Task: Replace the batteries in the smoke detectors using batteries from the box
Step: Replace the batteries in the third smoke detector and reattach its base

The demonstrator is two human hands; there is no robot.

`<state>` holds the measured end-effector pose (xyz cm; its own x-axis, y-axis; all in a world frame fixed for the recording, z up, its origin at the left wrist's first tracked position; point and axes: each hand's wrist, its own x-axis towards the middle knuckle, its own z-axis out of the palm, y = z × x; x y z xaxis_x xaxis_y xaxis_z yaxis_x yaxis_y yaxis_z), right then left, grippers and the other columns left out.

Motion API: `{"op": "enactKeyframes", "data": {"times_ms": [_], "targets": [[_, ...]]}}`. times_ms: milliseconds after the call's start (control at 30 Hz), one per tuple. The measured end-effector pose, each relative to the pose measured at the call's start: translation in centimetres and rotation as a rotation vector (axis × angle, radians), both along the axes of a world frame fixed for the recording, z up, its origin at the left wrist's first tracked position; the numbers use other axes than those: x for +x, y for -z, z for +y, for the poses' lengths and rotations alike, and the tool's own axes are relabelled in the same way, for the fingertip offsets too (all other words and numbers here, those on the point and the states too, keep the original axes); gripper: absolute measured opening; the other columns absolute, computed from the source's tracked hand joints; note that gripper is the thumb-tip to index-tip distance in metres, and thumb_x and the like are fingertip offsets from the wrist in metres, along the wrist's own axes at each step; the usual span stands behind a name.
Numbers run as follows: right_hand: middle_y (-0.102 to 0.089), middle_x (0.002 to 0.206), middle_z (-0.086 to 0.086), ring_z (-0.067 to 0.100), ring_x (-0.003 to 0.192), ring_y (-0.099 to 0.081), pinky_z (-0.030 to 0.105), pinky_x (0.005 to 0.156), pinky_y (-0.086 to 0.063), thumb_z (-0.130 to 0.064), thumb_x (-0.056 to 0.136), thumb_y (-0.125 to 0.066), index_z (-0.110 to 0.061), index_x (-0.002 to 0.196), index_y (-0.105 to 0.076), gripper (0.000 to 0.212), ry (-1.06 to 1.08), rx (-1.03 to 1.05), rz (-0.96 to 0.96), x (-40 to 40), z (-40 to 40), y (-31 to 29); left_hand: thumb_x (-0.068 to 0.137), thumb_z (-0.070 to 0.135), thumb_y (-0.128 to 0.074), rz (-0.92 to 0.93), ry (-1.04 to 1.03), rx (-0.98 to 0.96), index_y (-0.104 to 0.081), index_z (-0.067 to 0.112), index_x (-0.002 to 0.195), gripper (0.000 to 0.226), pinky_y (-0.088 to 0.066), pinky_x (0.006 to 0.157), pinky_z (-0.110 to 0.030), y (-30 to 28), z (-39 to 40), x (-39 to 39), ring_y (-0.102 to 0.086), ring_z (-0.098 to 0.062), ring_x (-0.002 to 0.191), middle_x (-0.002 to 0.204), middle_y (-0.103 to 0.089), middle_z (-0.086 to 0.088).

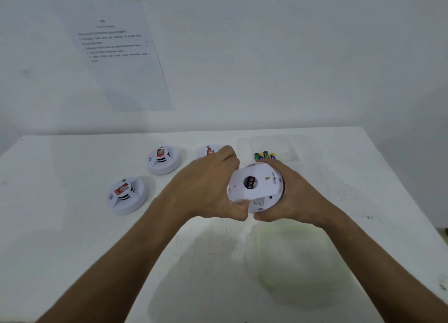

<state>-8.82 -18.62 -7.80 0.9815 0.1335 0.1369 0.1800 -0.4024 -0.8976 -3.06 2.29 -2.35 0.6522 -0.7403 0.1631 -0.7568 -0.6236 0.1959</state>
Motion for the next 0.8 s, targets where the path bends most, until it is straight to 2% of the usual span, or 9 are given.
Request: {"op": "enactKeyframes", "data": {"times_ms": [100, 200, 367, 467, 567, 633, 700, 733, 800], "targets": [[-0.067, 0.106, -0.011, 0.001, 0.099, -0.064, 0.009, 0.08, -0.05, 0.005, 0.053, -0.093, -0.04, 0.113, -0.055, 0.084, 0.03, 0.027, -0.008, -0.2, -1.4, 0.4, 0.056, 0.061, -0.058, 0.076, -0.1, -0.145, -0.055, 0.015, 0.088, 0.056, -0.048, 0.057, -0.033, 1.6, 1.0, 0.4, -0.051, -0.015, 0.071, 0.089, -0.046, 0.009], [-0.066, 0.116, -0.015, 0.003, 0.108, -0.064, 0.016, 0.08, -0.054, 0.006, 0.051, -0.093, -0.032, 0.129, -0.052, 0.096, 0.025, 0.079, 0.057, -1.0, -3.2, 0.4, 0.055, 0.059, -0.064, 0.187, -0.242, -0.255, -0.053, 0.02, 0.088, 0.052, -0.052, 0.062, -0.036, 4.8, 2.7, 0.6, -0.054, -0.011, 0.074, 0.087, -0.048, 0.011], [-0.065, 0.119, -0.015, 0.006, 0.111, -0.064, 0.021, 0.075, -0.057, -0.005, 0.047, -0.089, -0.026, 0.133, -0.05, 0.097, 0.045, 0.119, 0.124, -1.9, -5.6, 0.3, 0.058, 0.058, -0.071, 0.313, -0.316, -0.055, -0.055, 0.023, 0.096, 0.053, -0.051, 0.065, -0.024, 9.9, 3.5, -1.8, -0.053, -0.006, 0.08, 0.096, -0.05, 0.014], [-0.063, 0.121, -0.014, 0.007, 0.112, -0.062, 0.024, 0.076, -0.058, -0.006, 0.047, -0.089, -0.029, 0.133, -0.051, 0.098, 0.065, 0.133, 0.142, -2.1, -6.0, 0.5, 0.055, 0.059, -0.072, 0.357, -0.324, -0.041, -0.053, 0.024, 0.087, 0.051, -0.05, 0.062, -0.024, 11.7, 3.5, -2.3, -0.05, -0.007, 0.077, 0.091, -0.046, 0.012], [-0.063, 0.122, -0.013, 0.007, 0.114, -0.061, 0.023, 0.078, -0.058, -0.006, 0.047, -0.089, -0.029, 0.133, -0.051, 0.097, 0.046, 0.144, 0.144, -2.2, -5.6, 0.6, 0.056, 0.06, -0.07, 0.372, -0.337, -0.053, -0.057, 0.022, 0.089, 0.052, -0.052, 0.065, -0.027, 12.7, 3.8, -2.3, -0.048, -0.006, 0.078, 0.094, -0.045, 0.011], [-0.063, 0.122, -0.013, 0.007, 0.115, -0.061, 0.022, 0.08, -0.057, -0.004, 0.047, -0.089, -0.029, 0.133, -0.051, 0.097, 0.013, 0.144, 0.143, -2.2, -5.2, 0.7, 0.06, 0.063, -0.066, 0.371, -0.321, -0.081, -0.059, 0.022, 0.096, 0.055, -0.052, 0.07, -0.027, 12.6, 3.8, -2.4, -0.05, -0.005, 0.083, 0.101, -0.046, 0.011], [-0.062, 0.124, -0.014, 0.007, 0.117, -0.06, 0.021, 0.083, -0.056, -0.004, 0.048, -0.09, -0.029, 0.135, -0.049, 0.099, -0.021, 0.123, 0.151, -2.2, -4.7, 0.8, 0.072, 0.059, -0.067, 0.372, -0.298, -0.15, -0.058, 0.024, 0.119, 0.059, -0.047, 0.077, -0.019, 11.3, 3.4, -2.6, -0.051, -0.002, 0.091, 0.116, -0.05, 0.013], [-0.061, 0.125, -0.016, 0.006, 0.118, -0.059, 0.02, 0.084, -0.055, -0.005, 0.048, -0.091, -0.029, 0.136, -0.048, 0.101, -0.041, 0.103, 0.157, -2.2, -4.5, 0.9, 0.078, 0.053, -0.067, 0.366, -0.279, -0.216, -0.055, 0.025, 0.128, 0.059, -0.043, 0.077, -0.013, 10.2, 3.0, -2.6, -0.053, 0.0, 0.091, 0.121, -0.052, 0.013], [-0.06, 0.126, -0.017, 0.006, 0.12, -0.057, 0.019, 0.084, -0.054, -0.006, 0.049, -0.092, -0.029, 0.137, -0.046, 0.103, -0.086, 0.068, 0.168, -2.0, -3.8, 0.9, 0.083, 0.043, -0.068, 0.353, -0.207, -0.375, -0.055, 0.027, 0.132, 0.053, -0.042, 0.071, -0.006, 7.2, 1.9, -2.5, -0.056, 0.005, 0.091, 0.12, -0.058, 0.016]]}}
